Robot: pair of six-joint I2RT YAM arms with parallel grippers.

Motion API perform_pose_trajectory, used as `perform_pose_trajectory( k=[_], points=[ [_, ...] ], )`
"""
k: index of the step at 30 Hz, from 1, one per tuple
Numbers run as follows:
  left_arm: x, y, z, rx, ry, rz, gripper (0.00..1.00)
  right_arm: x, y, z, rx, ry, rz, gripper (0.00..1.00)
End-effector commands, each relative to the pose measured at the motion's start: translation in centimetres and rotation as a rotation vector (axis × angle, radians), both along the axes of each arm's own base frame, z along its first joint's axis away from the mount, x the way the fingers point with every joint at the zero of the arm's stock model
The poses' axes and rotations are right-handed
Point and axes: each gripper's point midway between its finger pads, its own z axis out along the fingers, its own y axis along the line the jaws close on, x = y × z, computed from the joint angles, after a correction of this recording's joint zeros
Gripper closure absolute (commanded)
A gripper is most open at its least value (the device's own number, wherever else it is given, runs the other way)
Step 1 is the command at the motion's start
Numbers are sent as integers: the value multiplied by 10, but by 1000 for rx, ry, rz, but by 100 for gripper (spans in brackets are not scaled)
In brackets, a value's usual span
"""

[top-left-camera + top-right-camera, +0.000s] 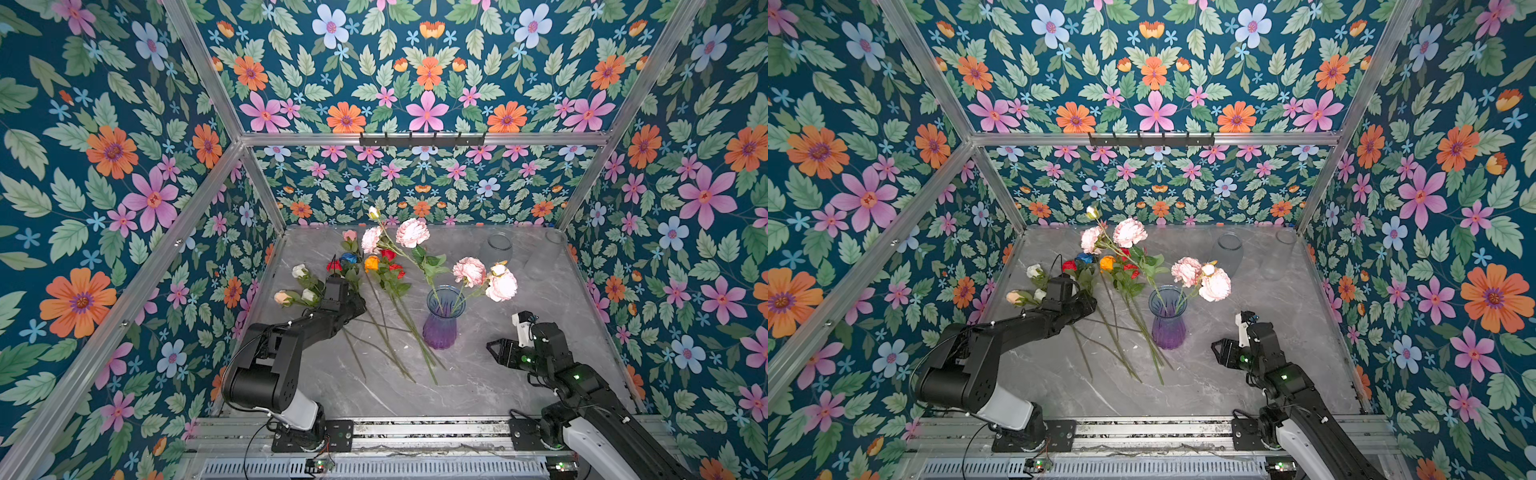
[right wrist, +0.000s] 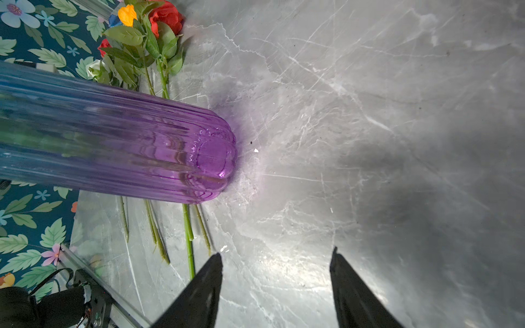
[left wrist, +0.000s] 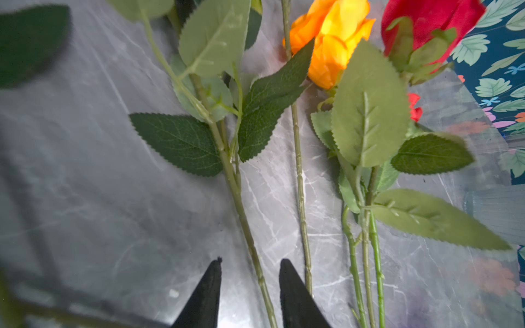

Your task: Arrange the flowers into the vase

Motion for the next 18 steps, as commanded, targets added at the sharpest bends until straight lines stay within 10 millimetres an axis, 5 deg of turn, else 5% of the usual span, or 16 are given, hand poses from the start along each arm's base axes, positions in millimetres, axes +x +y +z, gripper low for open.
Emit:
perform_pose_trajectory(
  k=[1,4,10,18],
  points=[
    [9,-13,2,-74,-13,-17,70,3,-2,2,-4,-16,-13,38],
    [12,-14,2,-88,-19,-11,99,2,-2,2,-5,-14,-14,38],
    [10,-9,23,-78,-61,11,100,2,-2,2,-4,-16,-13,38],
    [2,11,83,-46,-200,83,100,2,-2,3,-2,-20,-15,38]
  ],
)
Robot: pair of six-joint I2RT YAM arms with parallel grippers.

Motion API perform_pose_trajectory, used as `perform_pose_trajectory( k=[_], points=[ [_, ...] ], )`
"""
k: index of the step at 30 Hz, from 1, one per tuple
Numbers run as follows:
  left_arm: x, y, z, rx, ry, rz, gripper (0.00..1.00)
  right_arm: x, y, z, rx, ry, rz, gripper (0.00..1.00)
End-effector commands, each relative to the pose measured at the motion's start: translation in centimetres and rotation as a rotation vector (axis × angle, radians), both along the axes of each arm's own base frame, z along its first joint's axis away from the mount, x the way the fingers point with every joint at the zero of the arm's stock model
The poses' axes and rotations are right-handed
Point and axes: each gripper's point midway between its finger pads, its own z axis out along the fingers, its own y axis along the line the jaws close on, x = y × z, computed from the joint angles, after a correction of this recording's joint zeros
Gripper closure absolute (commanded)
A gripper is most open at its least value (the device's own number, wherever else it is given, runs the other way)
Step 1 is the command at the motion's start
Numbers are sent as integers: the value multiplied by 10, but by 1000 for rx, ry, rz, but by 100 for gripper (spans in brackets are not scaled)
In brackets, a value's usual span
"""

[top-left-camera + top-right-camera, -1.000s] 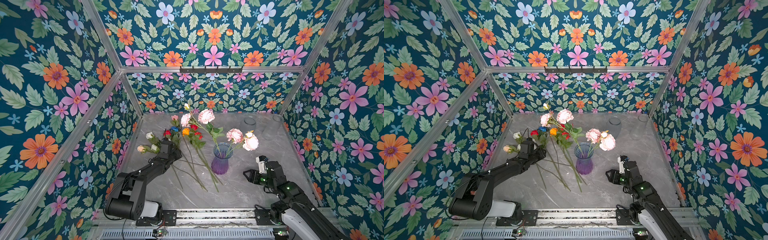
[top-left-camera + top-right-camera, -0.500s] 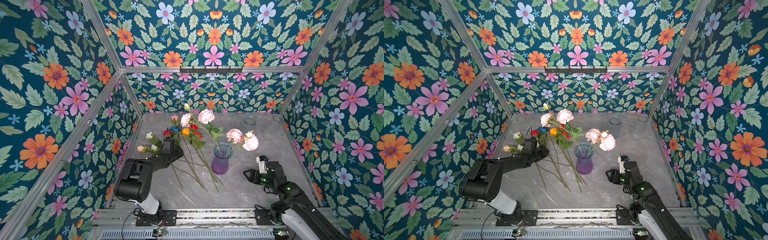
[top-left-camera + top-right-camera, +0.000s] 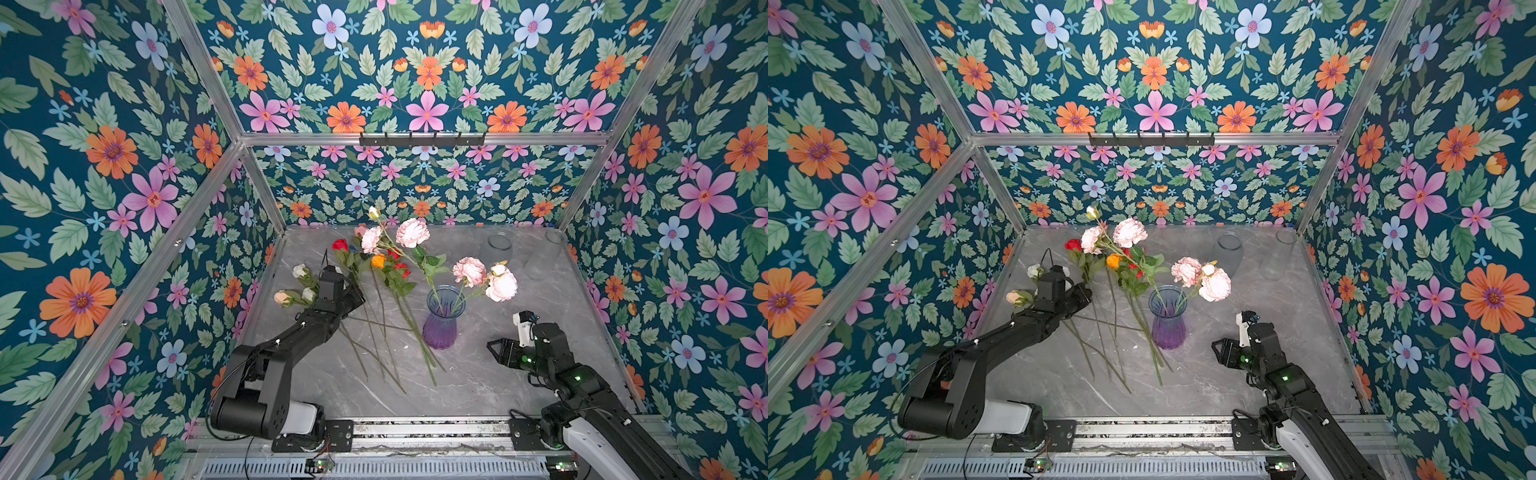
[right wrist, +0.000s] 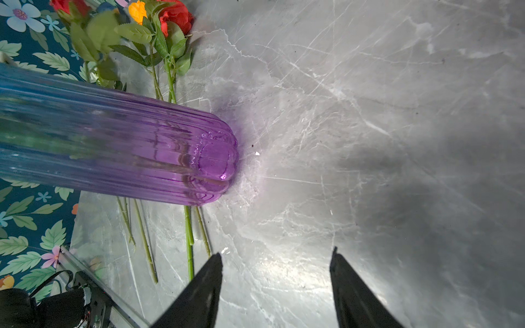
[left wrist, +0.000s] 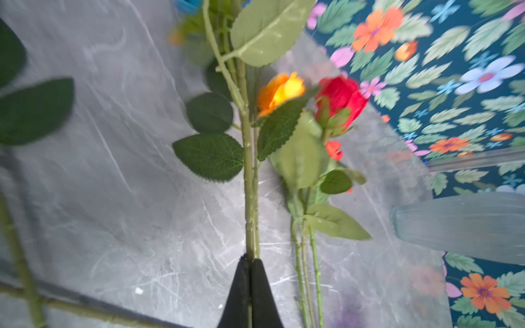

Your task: Arrange the flowers into the vase

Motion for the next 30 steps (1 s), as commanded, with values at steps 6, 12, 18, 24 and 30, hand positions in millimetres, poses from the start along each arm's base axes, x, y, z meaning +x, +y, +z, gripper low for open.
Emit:
perform_pose_trajectory(
  k=[6,12,18,24,30],
  points=[
    [-9,19,62,34,-172,66,100,2,-1,2,0,-14,-10,38],
    [-21,19,102,32,-320,42,100,1,-1,1,1,-16,-10,38],
    [-30,-3,123,-30,-411,-93,100,0,-2,2,3,-22,-10,38],
    [-49,-17,161,-76,-581,-199,100,-3,5,9,38,-52,31,38],
    [-47,-8,148,7,-519,-165,100,-3,2,11,38,-71,10,38]
  ],
)
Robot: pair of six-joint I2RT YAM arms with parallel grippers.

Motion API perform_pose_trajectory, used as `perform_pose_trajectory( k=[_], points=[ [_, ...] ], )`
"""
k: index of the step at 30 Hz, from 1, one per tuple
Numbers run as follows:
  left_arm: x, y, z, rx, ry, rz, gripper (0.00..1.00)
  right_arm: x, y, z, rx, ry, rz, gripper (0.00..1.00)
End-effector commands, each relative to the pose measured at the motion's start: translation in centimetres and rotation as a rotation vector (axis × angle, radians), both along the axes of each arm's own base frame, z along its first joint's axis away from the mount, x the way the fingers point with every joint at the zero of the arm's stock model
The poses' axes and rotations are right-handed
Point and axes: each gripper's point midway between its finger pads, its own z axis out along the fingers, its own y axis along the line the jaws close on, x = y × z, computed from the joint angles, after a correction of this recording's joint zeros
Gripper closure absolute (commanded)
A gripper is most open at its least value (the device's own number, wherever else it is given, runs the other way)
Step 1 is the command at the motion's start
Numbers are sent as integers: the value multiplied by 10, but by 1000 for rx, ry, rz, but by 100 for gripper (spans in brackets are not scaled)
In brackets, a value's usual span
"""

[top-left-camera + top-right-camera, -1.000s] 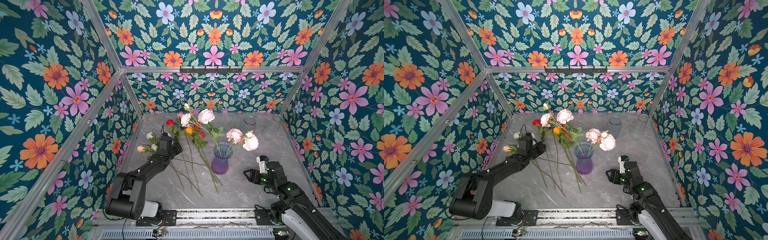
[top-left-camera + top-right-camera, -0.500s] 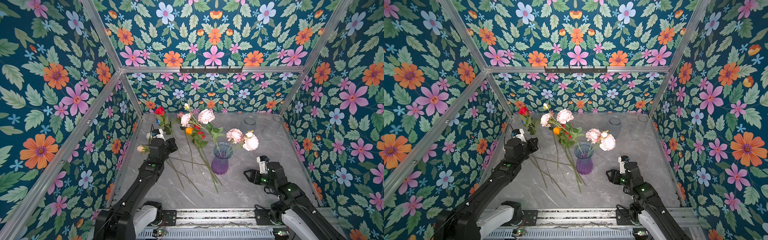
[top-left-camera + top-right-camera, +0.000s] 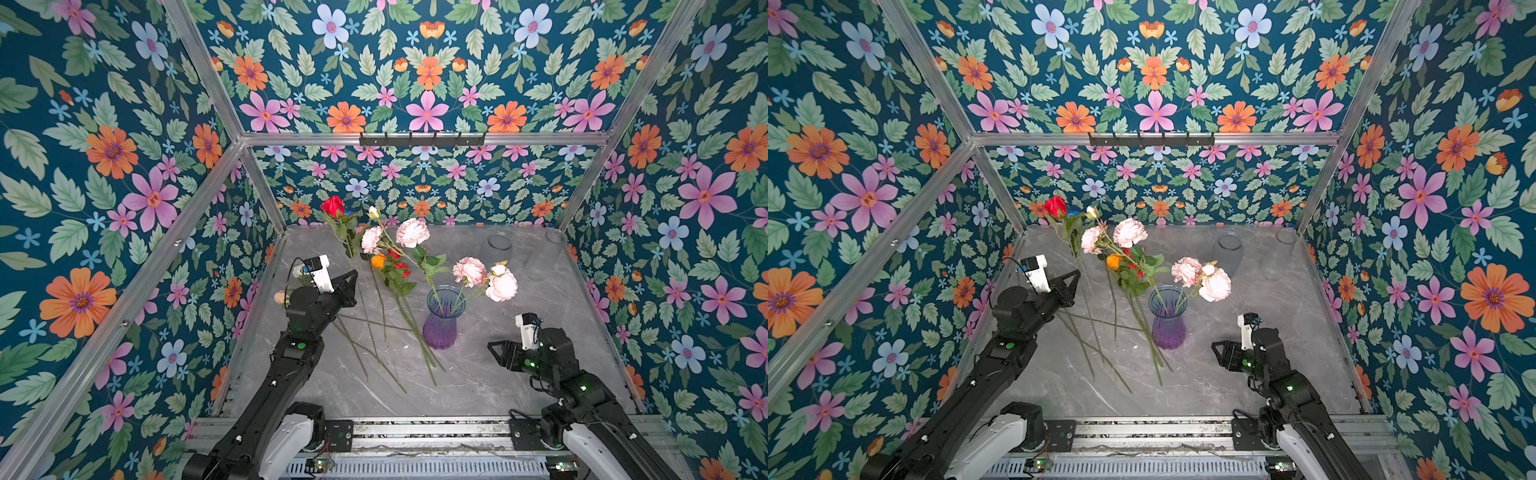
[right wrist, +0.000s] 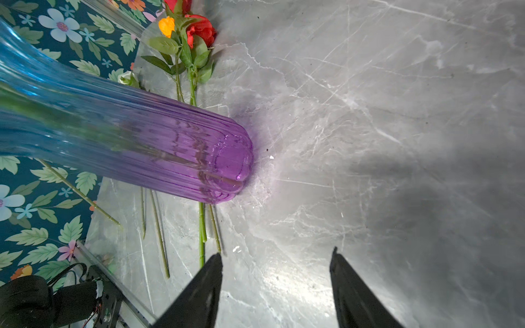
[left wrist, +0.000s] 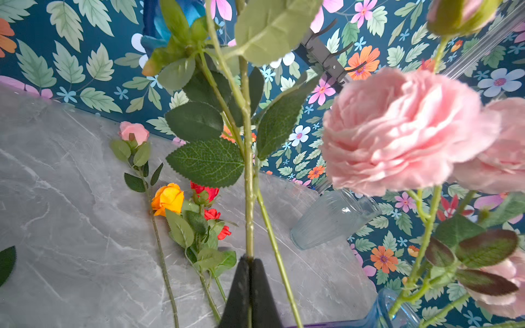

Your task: Arrange the flowers into the vase

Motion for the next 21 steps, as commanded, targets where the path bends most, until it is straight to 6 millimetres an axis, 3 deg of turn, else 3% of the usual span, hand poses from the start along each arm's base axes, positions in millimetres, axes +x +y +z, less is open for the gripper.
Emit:
perform_pose_trajectory(
  k=[1,2,4,6,7,15,18,21],
  points=[
    [3,2,-8,58,22,8,100,1,0,0,-2,4,-4,38],
    [3,2,-11,55,30,7,97,2,0,-1,-4,8,-5,38],
    [2,4,-16,55,40,17,56,2,0,-1,-6,12,-3,38],
    [1,8,-21,63,56,44,34,2,0,-2,-7,16,-3,38],
    [1,11,-24,68,66,56,29,2,0,-2,-7,15,-4,38],
    [-2,15,-37,73,116,77,29,2,0,-2,-7,16,-6,38],
    [-1,9,-55,39,168,54,34,2,0,-2,-7,15,-5,38],
    [0,12,-86,42,258,73,40,2,0,-3,-8,16,-7,38]
  ],
)
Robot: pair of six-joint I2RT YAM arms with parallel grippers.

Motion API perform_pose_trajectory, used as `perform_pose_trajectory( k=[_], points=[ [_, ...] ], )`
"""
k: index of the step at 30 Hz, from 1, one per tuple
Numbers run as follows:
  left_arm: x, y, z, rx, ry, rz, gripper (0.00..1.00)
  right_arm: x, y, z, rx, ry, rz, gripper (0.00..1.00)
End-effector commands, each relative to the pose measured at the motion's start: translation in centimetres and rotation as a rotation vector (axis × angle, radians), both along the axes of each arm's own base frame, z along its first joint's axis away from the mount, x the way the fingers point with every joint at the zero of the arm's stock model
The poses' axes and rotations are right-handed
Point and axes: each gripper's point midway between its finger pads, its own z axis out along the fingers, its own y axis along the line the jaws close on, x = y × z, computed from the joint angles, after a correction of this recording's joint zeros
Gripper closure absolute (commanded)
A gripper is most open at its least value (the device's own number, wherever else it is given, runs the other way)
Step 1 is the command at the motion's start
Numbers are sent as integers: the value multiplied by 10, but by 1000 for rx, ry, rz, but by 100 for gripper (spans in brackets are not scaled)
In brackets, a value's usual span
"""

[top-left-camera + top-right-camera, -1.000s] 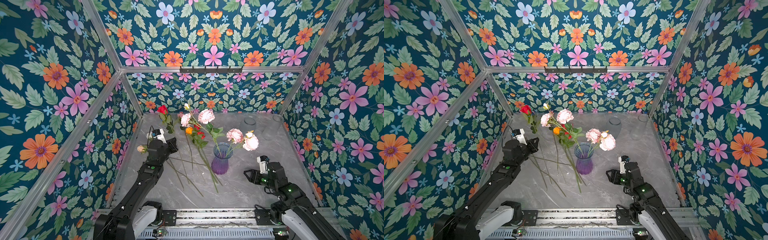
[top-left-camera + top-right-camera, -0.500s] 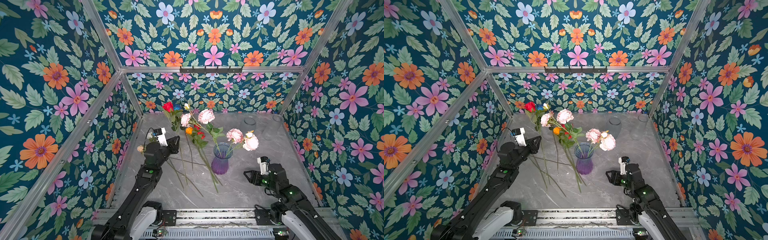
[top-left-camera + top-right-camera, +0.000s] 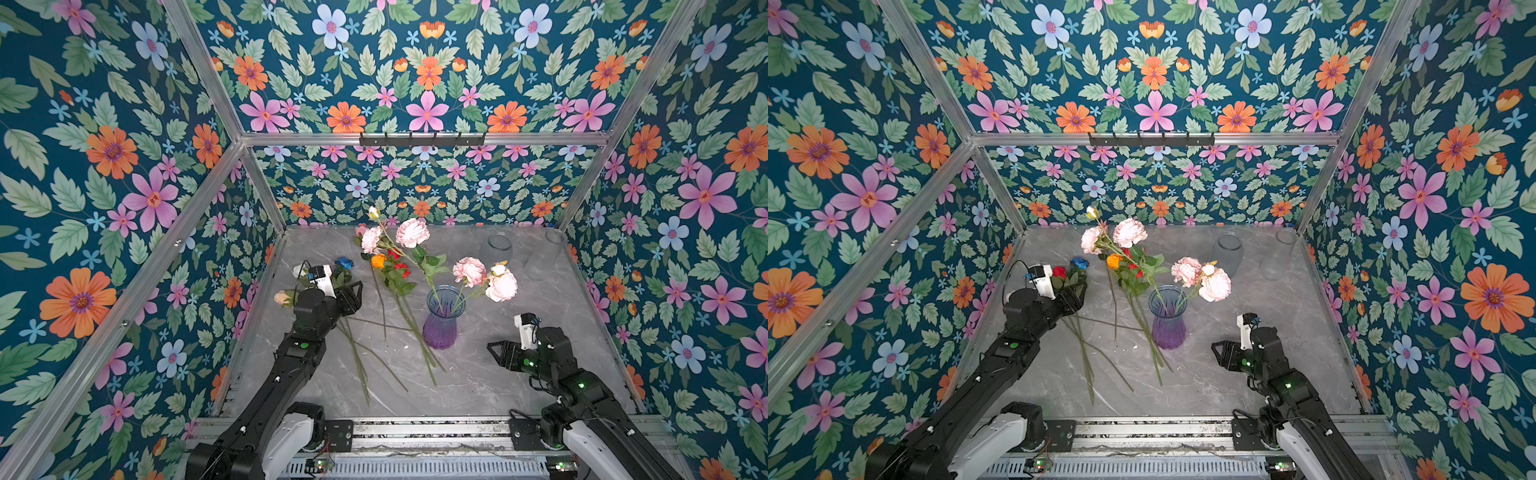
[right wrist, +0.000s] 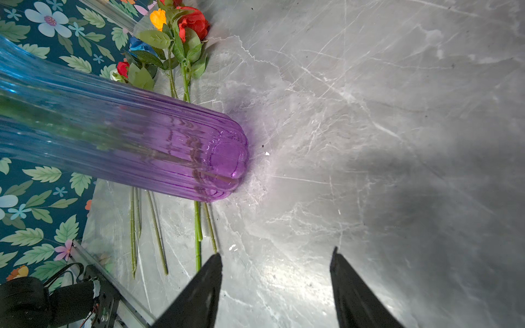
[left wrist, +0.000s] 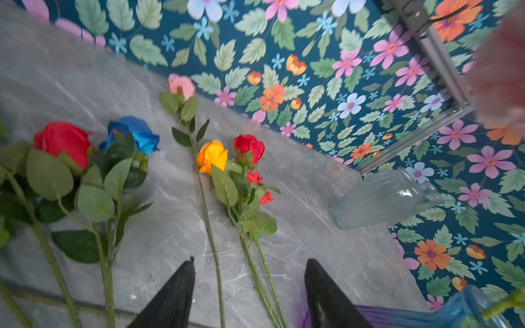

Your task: Arrange the flowers into the vase

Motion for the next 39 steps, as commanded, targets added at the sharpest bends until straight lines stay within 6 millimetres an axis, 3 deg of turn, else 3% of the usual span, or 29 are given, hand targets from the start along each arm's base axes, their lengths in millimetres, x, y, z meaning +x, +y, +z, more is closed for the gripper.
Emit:
perform_pose_trajectory(
  k=[1,7,15,26,39],
  points=[
    [0,4,-25,-9,82,38,43,2,0,3,2,-13,-6,38],
    [-9,22,-94,53,312,135,61,2,0,4,5,-14,-4,38],
    [-12,21,-138,77,452,136,71,2,0,3,4,-11,-4,38],
    [-14,31,-157,131,512,182,66,3,1,2,0,-5,-3,38],
    [-11,47,-135,207,471,245,66,4,1,2,-2,-2,-2,38]
  ],
)
